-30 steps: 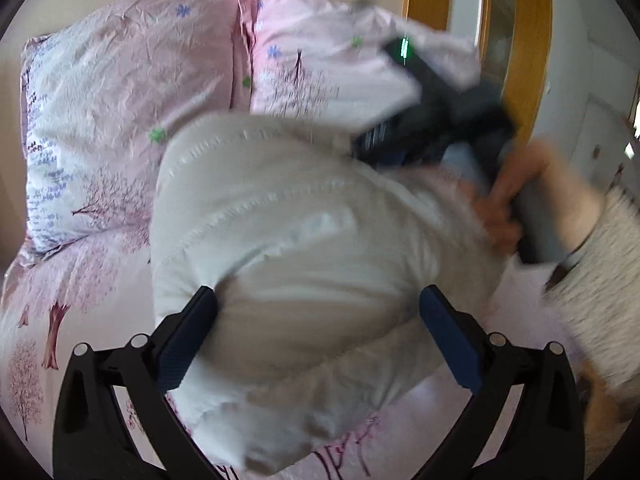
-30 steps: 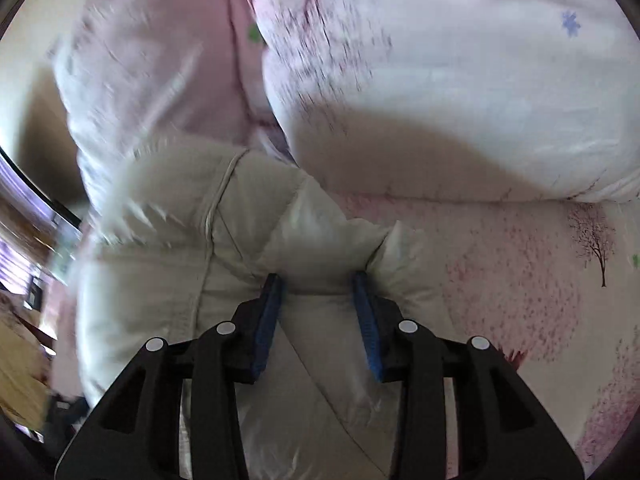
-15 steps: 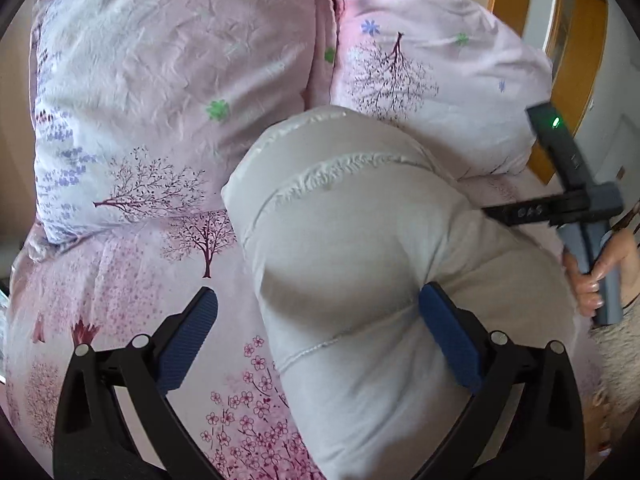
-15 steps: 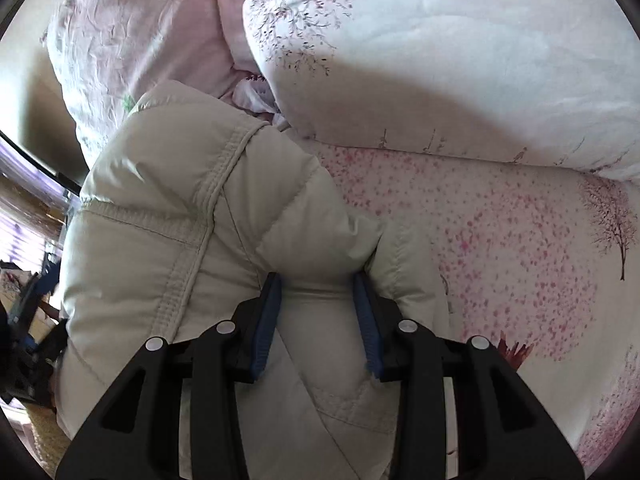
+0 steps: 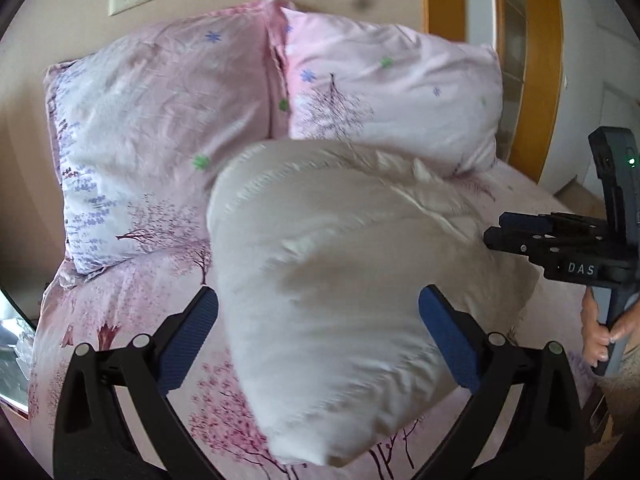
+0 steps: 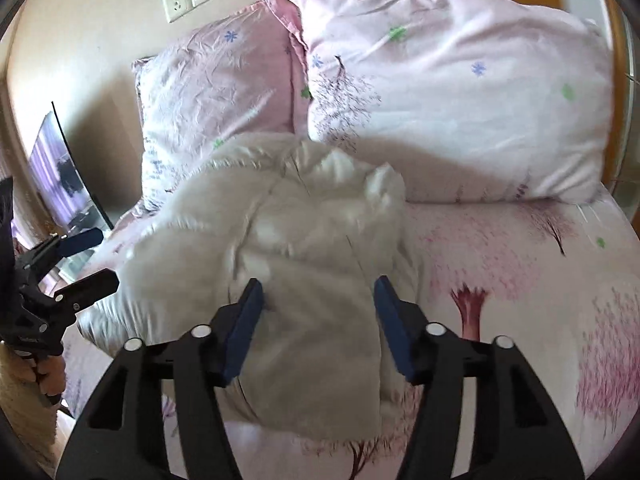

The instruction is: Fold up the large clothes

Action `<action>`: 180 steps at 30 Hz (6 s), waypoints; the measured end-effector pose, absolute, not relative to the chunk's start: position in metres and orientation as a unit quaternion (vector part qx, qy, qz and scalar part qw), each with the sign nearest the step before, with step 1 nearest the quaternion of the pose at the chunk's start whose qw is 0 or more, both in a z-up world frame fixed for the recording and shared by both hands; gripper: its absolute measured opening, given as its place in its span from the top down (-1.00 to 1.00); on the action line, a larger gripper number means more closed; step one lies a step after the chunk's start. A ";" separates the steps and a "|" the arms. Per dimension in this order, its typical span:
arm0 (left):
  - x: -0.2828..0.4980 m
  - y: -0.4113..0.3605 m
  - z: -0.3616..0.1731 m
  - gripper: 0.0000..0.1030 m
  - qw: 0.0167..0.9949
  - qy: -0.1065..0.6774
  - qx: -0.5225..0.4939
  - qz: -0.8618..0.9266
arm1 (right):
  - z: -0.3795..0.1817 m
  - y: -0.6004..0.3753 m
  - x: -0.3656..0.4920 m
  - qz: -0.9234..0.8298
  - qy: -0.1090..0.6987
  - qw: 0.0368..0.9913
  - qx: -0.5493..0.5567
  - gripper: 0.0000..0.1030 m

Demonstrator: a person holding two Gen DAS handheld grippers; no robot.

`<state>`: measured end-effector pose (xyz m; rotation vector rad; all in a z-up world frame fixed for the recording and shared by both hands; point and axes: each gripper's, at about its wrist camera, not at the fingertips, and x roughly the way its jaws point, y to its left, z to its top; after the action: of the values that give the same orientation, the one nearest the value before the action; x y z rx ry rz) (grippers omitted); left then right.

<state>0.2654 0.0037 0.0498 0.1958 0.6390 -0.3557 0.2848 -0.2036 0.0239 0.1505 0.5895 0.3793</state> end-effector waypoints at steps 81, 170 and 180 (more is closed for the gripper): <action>0.146 0.061 -0.014 -0.97 0.894 0.444 0.045 -0.035 | -0.034 -0.170 0.148 0.078 0.402 0.912 0.002 -0.97; 0.157 0.052 -0.027 -0.97 0.883 0.465 0.055 -0.034 | -0.054 -0.166 0.161 0.059 0.429 0.901 0.003 -0.97; 0.158 0.052 -0.028 -0.97 0.882 0.466 0.054 -0.036 | -0.055 -0.165 0.162 0.059 0.430 0.901 0.004 -0.97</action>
<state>0.1584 0.0523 -0.0279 0.1134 0.9703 -0.0756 0.1616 -0.1652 -0.0553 0.0082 0.8887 0.1228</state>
